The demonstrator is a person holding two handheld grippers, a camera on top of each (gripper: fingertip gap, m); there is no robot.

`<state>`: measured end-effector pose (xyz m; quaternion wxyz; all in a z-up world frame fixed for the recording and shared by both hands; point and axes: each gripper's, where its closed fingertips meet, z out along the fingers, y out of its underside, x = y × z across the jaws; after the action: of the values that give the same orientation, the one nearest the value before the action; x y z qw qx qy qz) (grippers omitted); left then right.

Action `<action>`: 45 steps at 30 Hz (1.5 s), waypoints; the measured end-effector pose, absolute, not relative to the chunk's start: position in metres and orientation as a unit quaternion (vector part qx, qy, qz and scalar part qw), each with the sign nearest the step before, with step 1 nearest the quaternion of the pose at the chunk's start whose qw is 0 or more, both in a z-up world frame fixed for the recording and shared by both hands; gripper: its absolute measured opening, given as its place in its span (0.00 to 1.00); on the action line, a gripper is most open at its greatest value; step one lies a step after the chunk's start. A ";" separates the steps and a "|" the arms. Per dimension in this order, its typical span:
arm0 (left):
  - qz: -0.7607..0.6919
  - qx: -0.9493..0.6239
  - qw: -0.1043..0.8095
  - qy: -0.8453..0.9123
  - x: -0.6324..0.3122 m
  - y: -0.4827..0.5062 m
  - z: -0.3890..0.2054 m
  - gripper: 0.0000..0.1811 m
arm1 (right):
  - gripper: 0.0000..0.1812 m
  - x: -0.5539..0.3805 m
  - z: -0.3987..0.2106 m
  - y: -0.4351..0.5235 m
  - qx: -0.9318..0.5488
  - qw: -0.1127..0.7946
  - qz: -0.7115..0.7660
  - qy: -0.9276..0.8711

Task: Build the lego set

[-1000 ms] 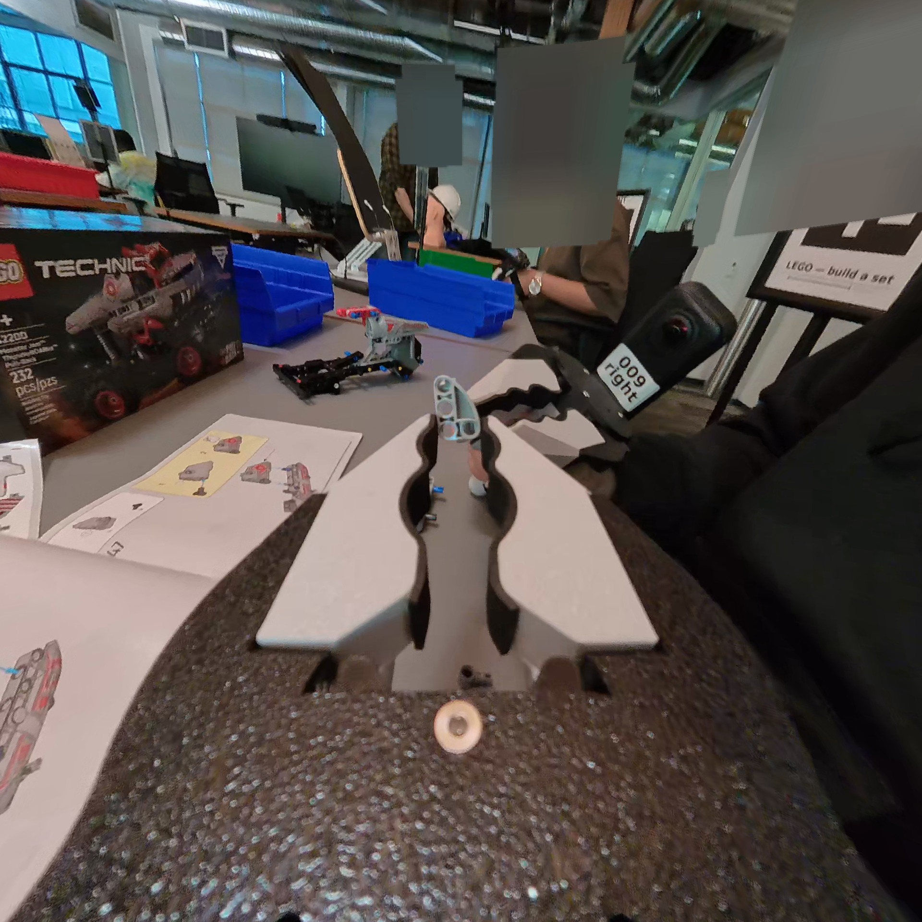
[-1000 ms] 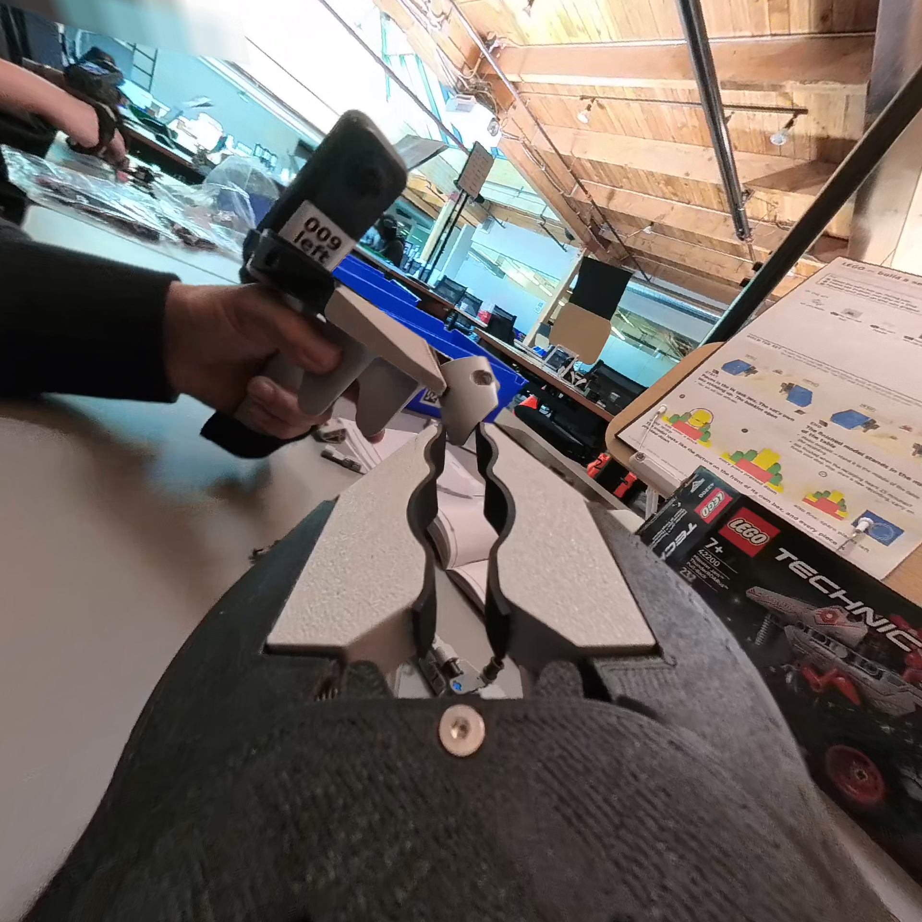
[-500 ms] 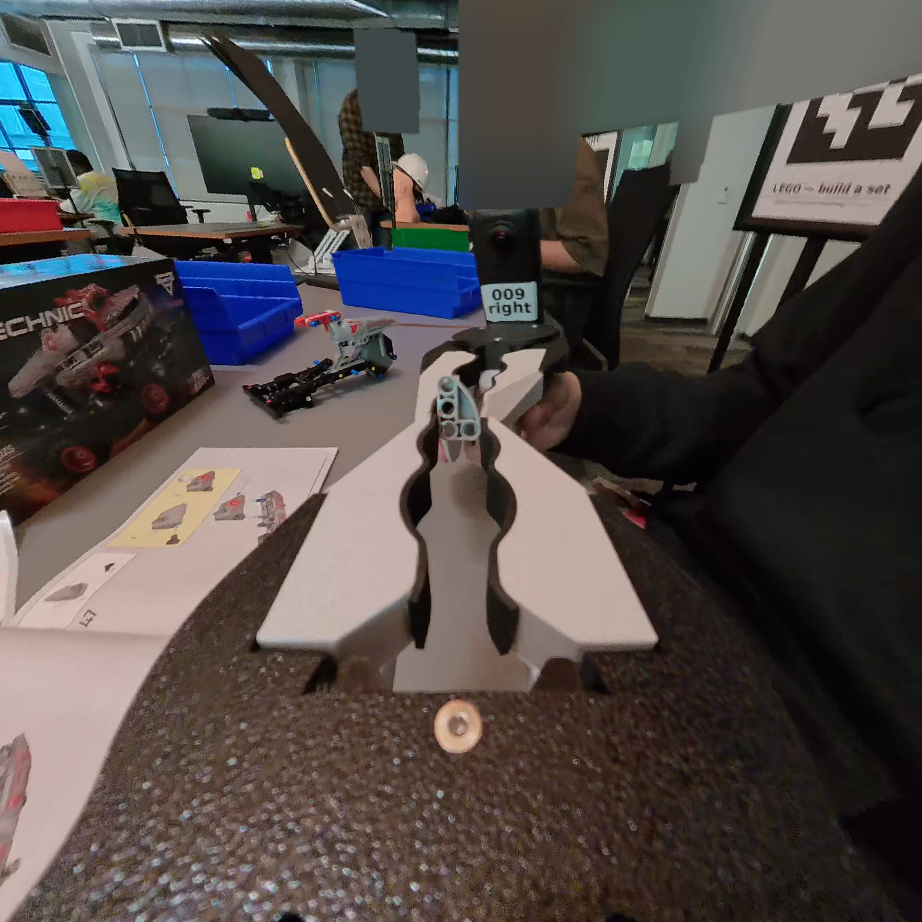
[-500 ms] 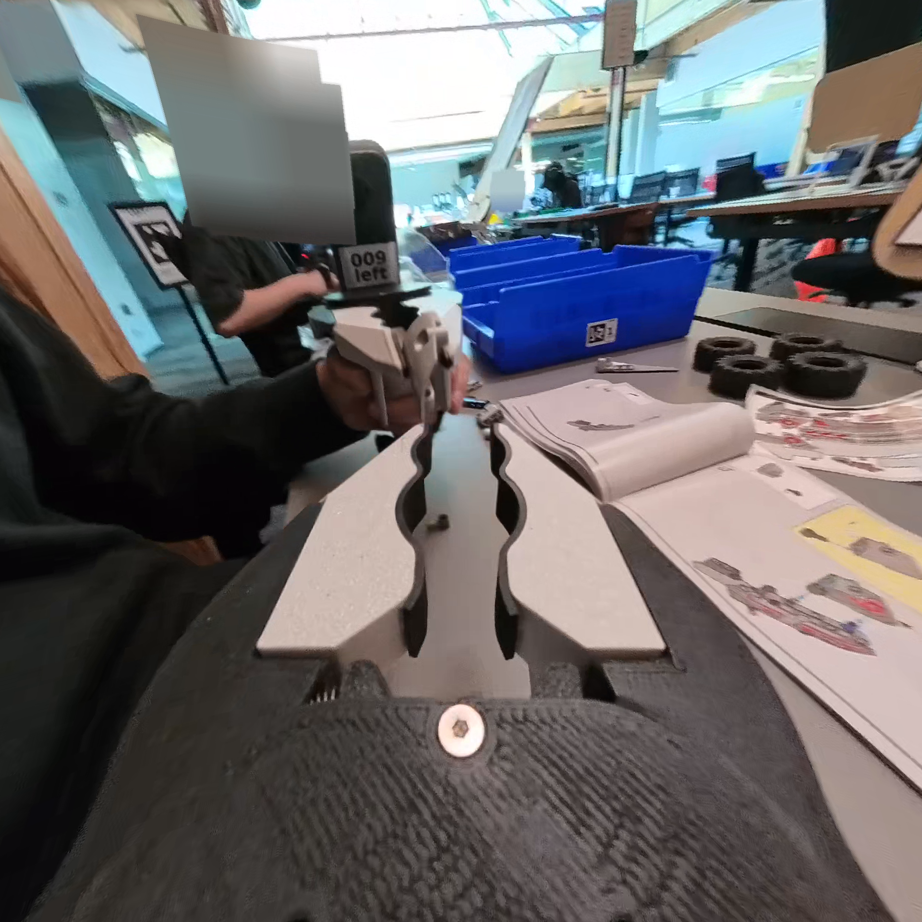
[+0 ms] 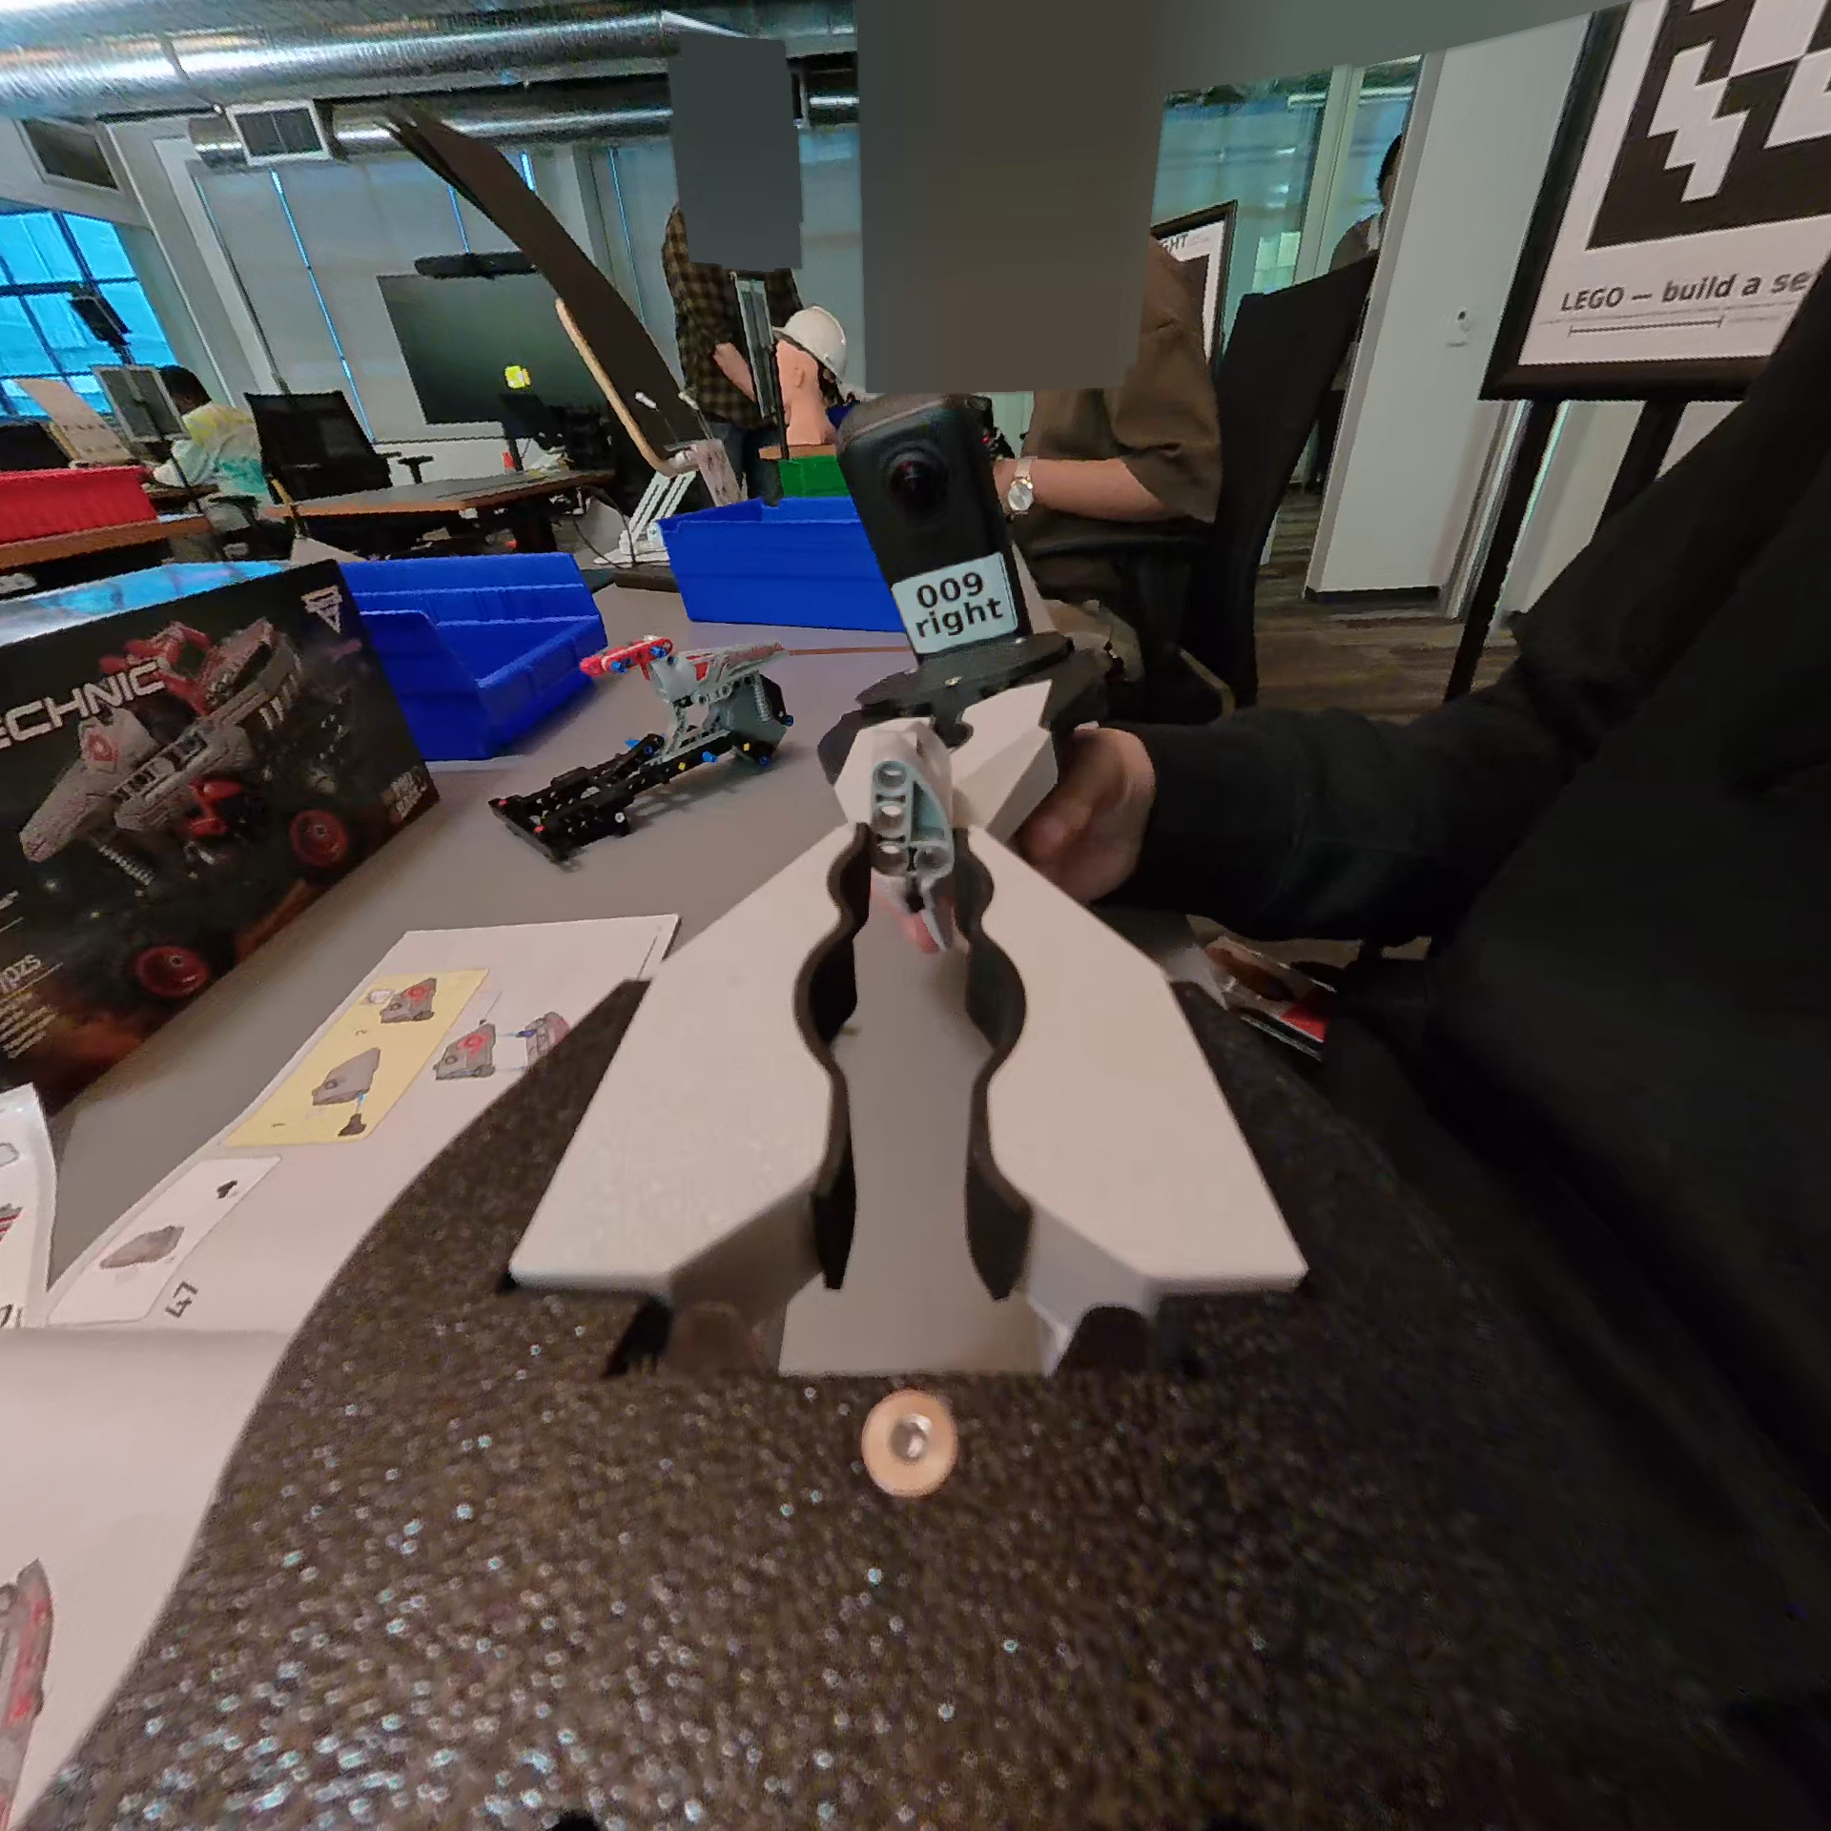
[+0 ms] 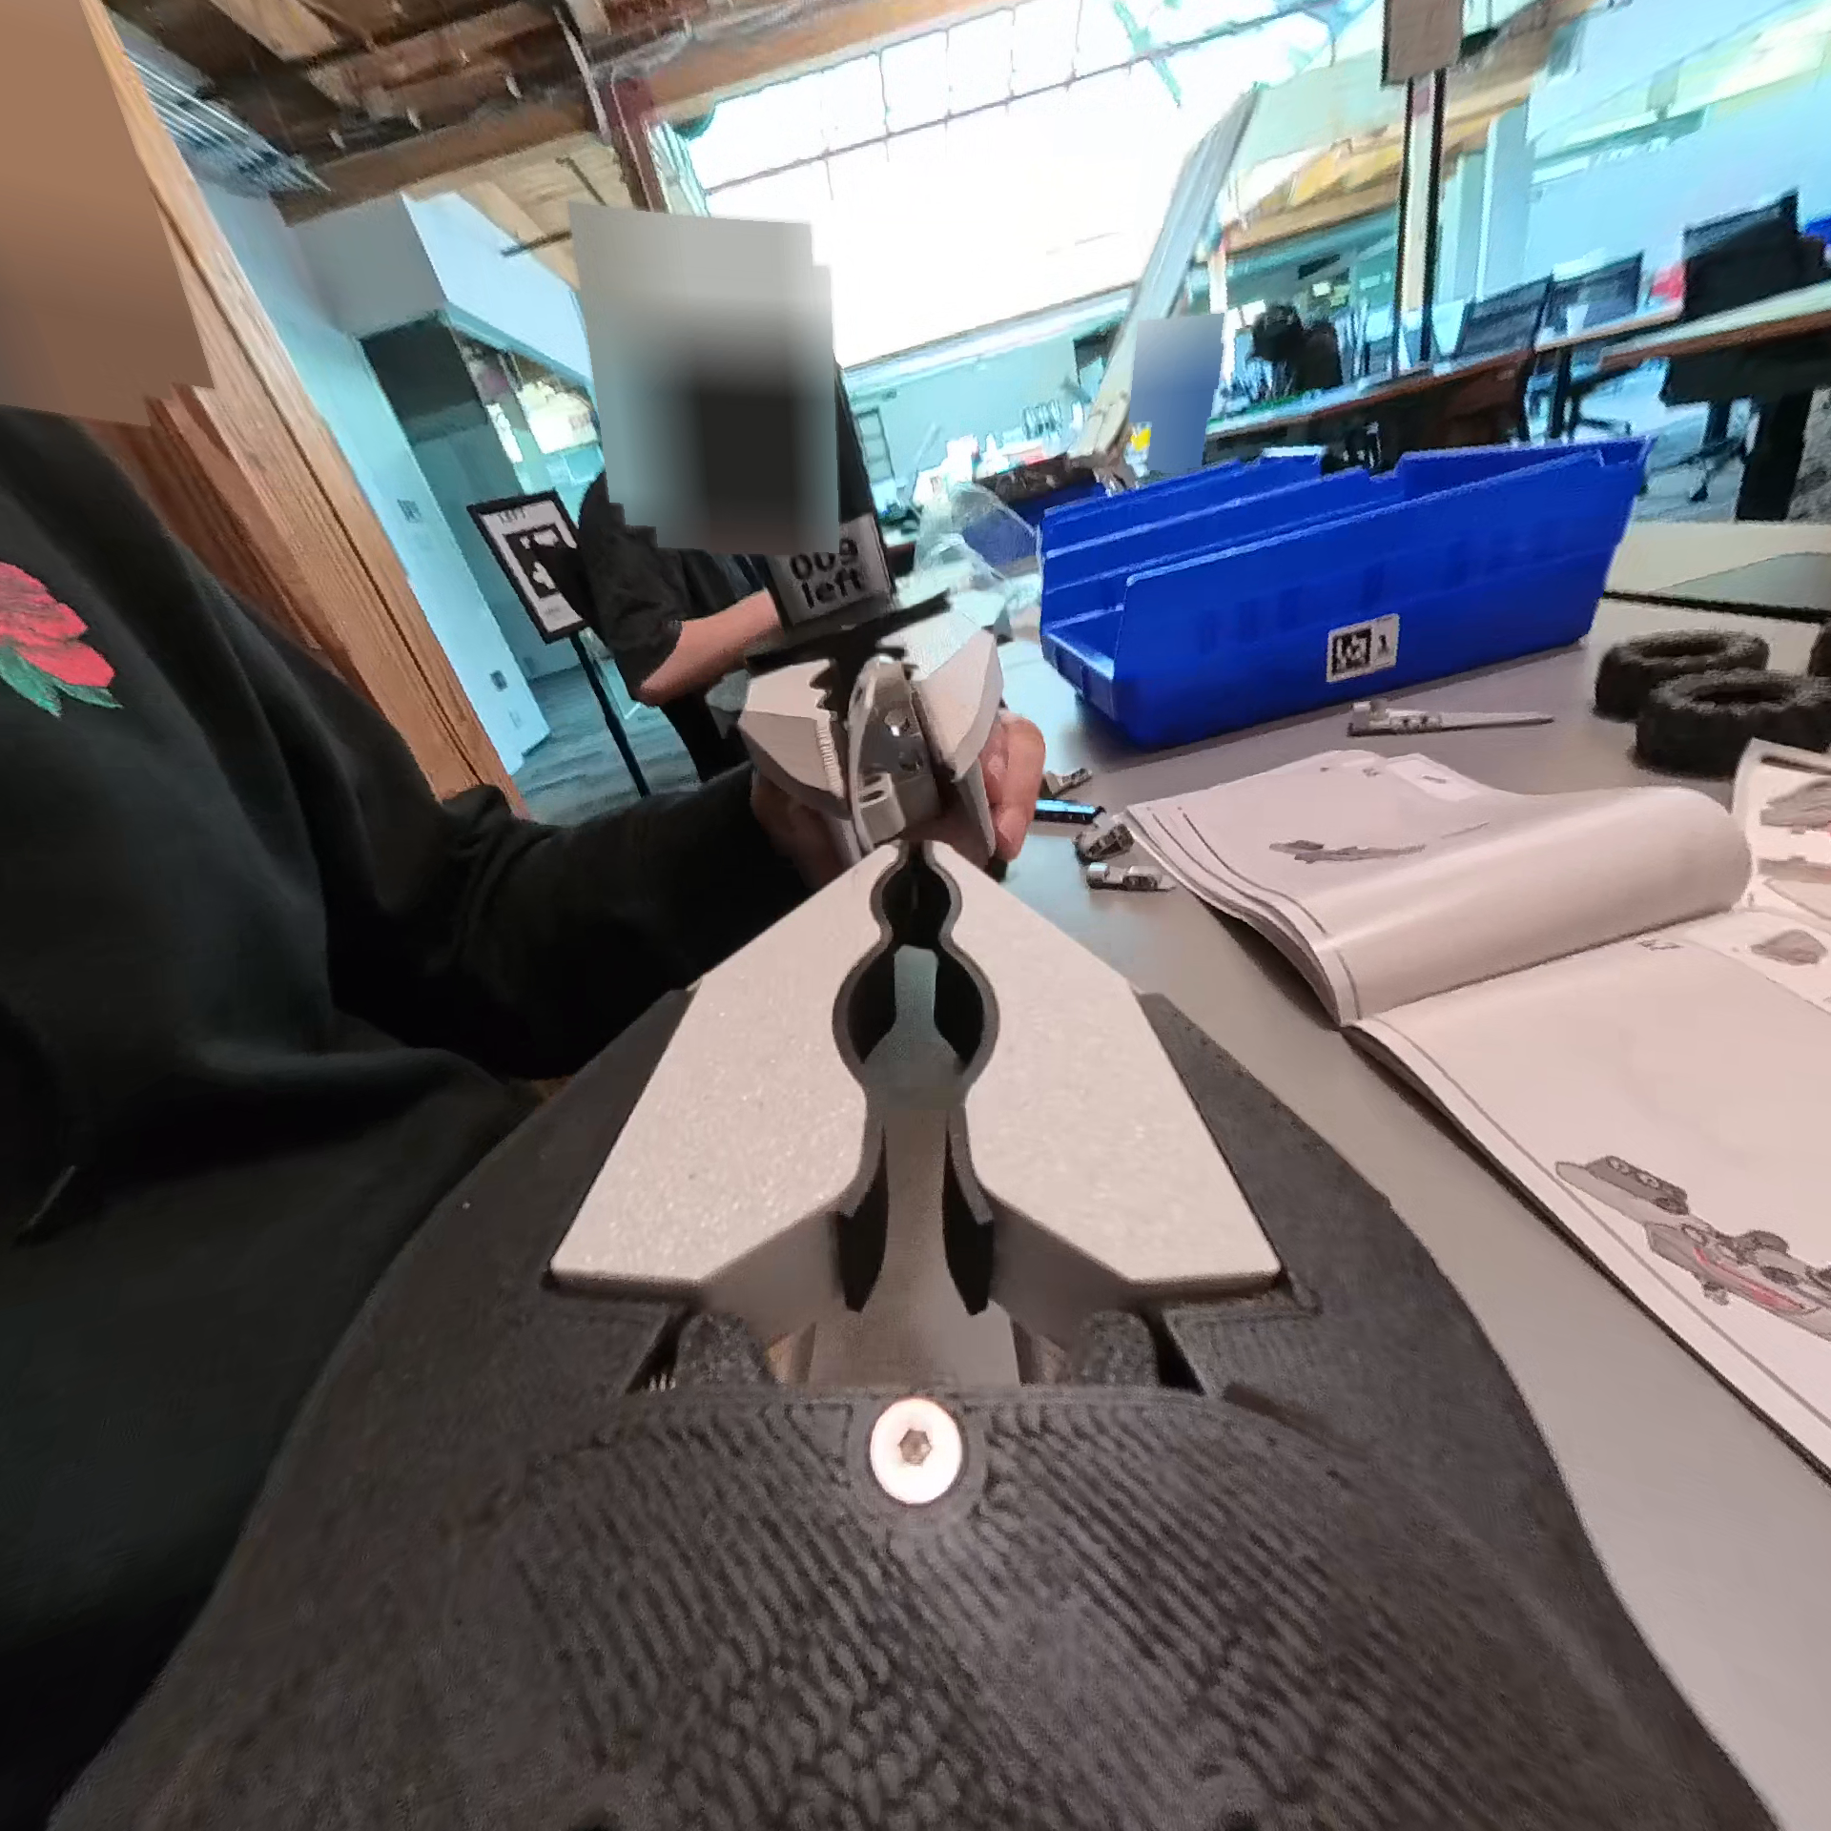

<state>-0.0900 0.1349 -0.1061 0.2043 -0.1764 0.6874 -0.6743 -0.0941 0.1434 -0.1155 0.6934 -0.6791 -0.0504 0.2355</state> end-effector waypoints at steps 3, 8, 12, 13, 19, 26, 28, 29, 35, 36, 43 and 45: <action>-0.664 -0.177 0.209 0.696 -0.089 0.135 -0.110 0.07 | 0.00 -0.094 -0.119 0.145 -0.689 0.680 0.246 -0.045; -0.660 -0.193 0.215 0.693 -0.086 0.143 -0.110 0.08 | 0.00 -0.084 -0.113 0.139 -0.667 0.694 0.272 -0.018; -0.649 -0.197 0.231 0.698 -0.084 0.149 -0.109 0.08 | 0.00 -0.081 -0.109 0.134 -0.651 0.707 0.276 -0.013; -0.645 -0.197 0.237 0.699 -0.084 0.150 -0.108 0.07 | 0.03 -0.076 -0.108 0.134 -0.650 0.711 0.268 0.000; -0.635 -0.193 0.232 0.711 -0.084 0.144 -0.113 0.07 | 0.08 -0.085 -0.110 0.139 -0.657 0.705 0.267 -0.012; -0.616 -0.194 0.238 0.725 -0.082 0.142 -0.118 0.07 | 0.06 -0.086 -0.109 0.143 -0.657 0.716 0.237 -0.015; -0.614 -0.191 0.234 0.729 -0.083 0.139 -0.120 0.07 | 0.06 -0.086 -0.107 0.143 -0.649 0.722 0.242 -0.009; -0.616 -0.191 0.234 0.727 -0.083 0.139 -0.119 0.07 | 0.06 -0.087 -0.107 0.144 -0.649 0.721 0.242 -0.010; -0.608 -0.196 0.228 0.735 -0.082 0.137 -0.121 0.08 | 0.05 -0.086 -0.107 0.142 -0.647 0.719 0.253 -0.007; -0.608 -0.196 0.226 0.736 -0.081 0.137 -0.121 0.08 | 0.05 -0.086 -0.107 0.142 -0.648 0.717 0.256 -0.005; -0.602 -0.208 0.221 0.739 -0.083 0.151 -0.120 0.10 | 0.03 -0.082 -0.110 0.143 -0.653 0.709 0.265 0.007; -0.583 -0.227 0.221 0.748 -0.085 0.172 -0.120 0.11 | 0.03 -0.077 -0.112 0.140 -0.660 0.706 0.258 0.016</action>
<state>-0.0854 0.1715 -0.1203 0.2206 -0.2267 0.7484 -0.5830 -0.0767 0.1400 -0.1124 0.7057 -0.6596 0.0157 0.2583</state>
